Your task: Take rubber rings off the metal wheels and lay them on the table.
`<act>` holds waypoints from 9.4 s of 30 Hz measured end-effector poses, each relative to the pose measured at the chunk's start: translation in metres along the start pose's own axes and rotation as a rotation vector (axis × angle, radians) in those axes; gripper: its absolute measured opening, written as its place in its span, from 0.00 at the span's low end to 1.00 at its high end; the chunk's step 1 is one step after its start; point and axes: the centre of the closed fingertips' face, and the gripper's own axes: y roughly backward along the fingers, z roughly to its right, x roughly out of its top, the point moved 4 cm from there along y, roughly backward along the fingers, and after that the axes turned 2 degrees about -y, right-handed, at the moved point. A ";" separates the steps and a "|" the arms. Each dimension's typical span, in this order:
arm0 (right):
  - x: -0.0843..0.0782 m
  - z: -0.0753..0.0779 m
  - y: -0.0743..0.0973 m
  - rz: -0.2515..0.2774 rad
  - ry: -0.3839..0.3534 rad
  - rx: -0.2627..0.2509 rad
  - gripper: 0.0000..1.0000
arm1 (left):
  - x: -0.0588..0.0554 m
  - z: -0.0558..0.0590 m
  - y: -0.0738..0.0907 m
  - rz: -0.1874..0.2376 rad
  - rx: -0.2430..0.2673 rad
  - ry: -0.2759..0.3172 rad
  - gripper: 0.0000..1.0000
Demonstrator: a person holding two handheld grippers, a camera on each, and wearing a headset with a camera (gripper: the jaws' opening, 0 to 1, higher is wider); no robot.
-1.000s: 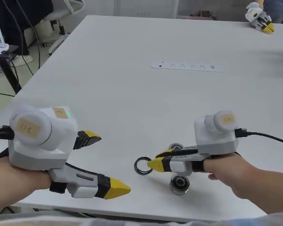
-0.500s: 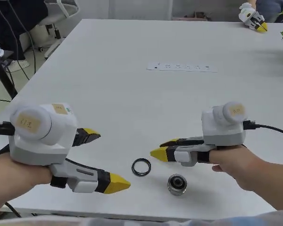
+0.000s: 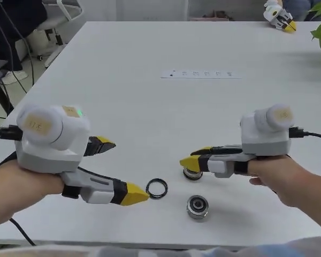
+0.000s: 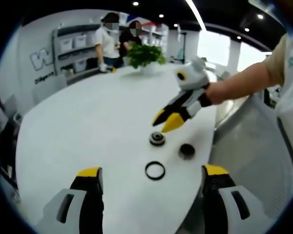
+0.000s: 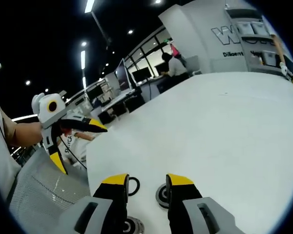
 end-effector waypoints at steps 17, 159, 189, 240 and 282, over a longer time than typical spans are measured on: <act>-0.003 0.016 0.019 0.004 -0.004 -0.053 0.28 | 0.010 -0.004 -0.021 -0.014 -0.019 -0.033 0.81; -0.049 0.041 0.003 -0.104 0.200 -0.066 0.02 | 0.022 0.017 -0.156 -0.114 -0.114 -0.204 0.14; -0.041 0.040 0.015 0.028 -0.136 -0.068 0.00 | 0.023 0.019 -0.156 -0.103 -0.084 -0.217 0.13; -0.035 0.027 0.012 0.084 -0.268 0.069 0.00 | 0.023 0.021 -0.154 -0.103 -0.064 -0.203 0.13; -0.030 0.022 0.018 0.070 -0.235 0.025 0.00 | 0.032 0.023 -0.132 -0.065 -0.106 -0.215 0.26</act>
